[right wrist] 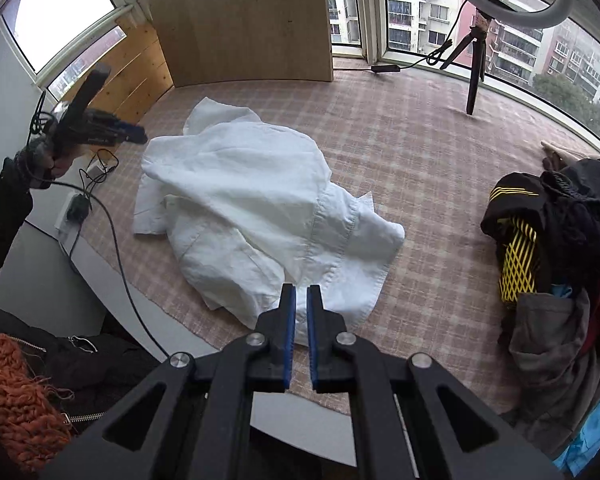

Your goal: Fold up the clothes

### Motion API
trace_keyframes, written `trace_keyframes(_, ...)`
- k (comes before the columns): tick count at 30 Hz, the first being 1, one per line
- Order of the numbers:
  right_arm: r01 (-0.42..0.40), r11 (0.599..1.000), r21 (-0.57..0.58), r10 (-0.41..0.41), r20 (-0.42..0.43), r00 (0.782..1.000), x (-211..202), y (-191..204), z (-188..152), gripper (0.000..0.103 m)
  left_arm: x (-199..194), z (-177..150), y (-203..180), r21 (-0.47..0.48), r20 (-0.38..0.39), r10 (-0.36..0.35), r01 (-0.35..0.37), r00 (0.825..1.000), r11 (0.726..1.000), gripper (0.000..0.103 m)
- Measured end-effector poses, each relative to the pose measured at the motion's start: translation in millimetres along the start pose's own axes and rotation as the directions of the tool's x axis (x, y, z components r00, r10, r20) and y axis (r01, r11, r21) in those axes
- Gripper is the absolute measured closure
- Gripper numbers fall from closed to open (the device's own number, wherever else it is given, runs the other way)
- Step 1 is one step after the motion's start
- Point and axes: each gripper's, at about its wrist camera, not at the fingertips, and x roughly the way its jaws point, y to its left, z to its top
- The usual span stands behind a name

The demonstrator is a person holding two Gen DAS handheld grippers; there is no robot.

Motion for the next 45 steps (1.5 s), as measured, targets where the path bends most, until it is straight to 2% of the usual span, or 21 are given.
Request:
trace_keyframes(2,0.0,1.0,0.02,0.0,-0.018,1.0,4.5,-5.4,-1.8,0.093,1.6,31.6,-12.7,0.059,0.027,-0.016,0.015,1.0,0.998,0.064)
trace_keyframes(5,0.006,0.995,0.099,-0.005,-0.01,1.0,19.1,-29.1,-6.1,0.056,21.9,70.6,-41.6,0.153,0.024,-0.021,0.017,1.0,0.988,0.064)
trace_keyframes(6,0.011,0.992,0.125,-0.012,0.006,1.0,25.3,-38.8,-7.7,0.052,29.6,80.5,-49.7,0.173,0.016,-0.028,0.024,0.999,0.985,0.064)
trace_keyframes(9,0.047,0.986,0.162,-0.053,0.036,0.998,54.3,-65.4,-9.8,0.052,51.0,100.5,-68.1,0.212,-0.014,-0.067,0.068,0.998,0.975,0.064)
trace_keyframes(13,-0.143,0.962,0.231,0.133,0.058,0.989,98.8,-95.9,-11.1,0.052,69.5,104.4,-82.7,0.238,-0.049,-0.078,0.088,0.996,0.967,0.064)
trace_keyframes(14,-0.159,0.959,0.235,0.152,0.05,0.987,109.0,-99.2,-11.0,0.052,72.3,104.3,-82.9,0.234,-0.057,-0.082,0.093,0.995,0.968,0.064)
trace_keyframes(17,-0.128,0.969,0.213,0.123,0.039,0.992,129.0,-103.4,-10.4,0.052,73.8,102.6,-76.4,0.211,-0.064,-0.095,0.106,0.993,0.972,0.064)
trace_keyframes(19,-0.14,0.972,0.191,0.135,0.036,0.99,136.9,-105.2,-10.2,0.052,73.1,100.6,-70.9,0.196,-0.067,-0.096,0.107,0.993,0.975,0.064)
trace_keyframes(21,-0.181,0.966,0.185,0.176,0.045,0.983,143.5,-108.4,-11.3,0.049,74.7,99.3,-67.4,0.187,-0.073,-0.085,0.097,0.994,0.977,0.064)
trace_keyframes(24,-0.296,0.939,0.178,0.288,0.071,0.955,150.8,-106.4,-9.5,0.046,75.8,99.3,-62.6,0.176,-0.078,-0.075,0.088,0.994,0.98,0.064)
trace_keyframes(29,-0.391,0.919,0.045,0.39,0.023,0.921,145.3,-72.9,-14.2,0.046,71.7,98.6,-61.7,0.173,-0.071,-0.074,0.086,0.995,0.981,0.064)
trace_keyframes(32,-0.357,0.934,-0.019,0.358,0.011,0.934,144.0,-60.2,-19.8,0.046,70.8,97.6,-63.9,0.19,-0.072,-0.073,0.086,0.995,0.978,0.064)
trace_keyframes(34,-0.325,0.945,0.015,0.325,-0.006,0.946,158.2,-64.3,-19.8,0.046,72.5,97.7,-63.8,0.193,-0.075,-0.07,0.083,0.995,0.978,0.064)
trace_keyframes(36,-0.355,0.931,0.089,0.358,-0.018,0.933,172.0,-69.8,-18.5,0.047,74.5,98.3,-63.2,0.192,-0.078,-0.073,0.087,0.994,0.978,0.064)
trace_keyframes(37,-0.37,0.925,0.085,0.373,-0.024,0.928,172.9,-65.0,-17.3,0.047,74.9,98.7,-63.3,0.194,-0.078,-0.076,0.09,0.994,0.977,0.064)
trace_keyframes(38,-0.384,0.92,0.081,0.387,-0.03,0.921,173.8,-60.2,-16.1,0.05,74.9,99.4,-63.4,0.196,-0.077,-0.079,0.093,0.994,0.976,0.064)
trace_keyframes(39,-0.392,0.918,0.068,0.395,-0.037,0.918,173.7,-54.3,-14.9,0.065,74.7,100.5,-62.9,0.199,-0.077,-0.082,0.096,0.994,0.975,0.064)
trace_keyframes(41,-0.356,0.934,0.023,0.356,-0.034,0.934,162.6,-42.1,-10.3,0.096,72.8,103.8,-61.2,0.207,-0.072,-0.081,0.094,0.994,0.974,0.064)
trace_keyframes(45,-0.25,0.968,-0.006,0.249,-0.004,0.968,125.7,-35.4,-2.5,0.097,67.4,113.2,-58.8,0.218,-0.067,-0.126,0.138,0.99,0.966,0.064)
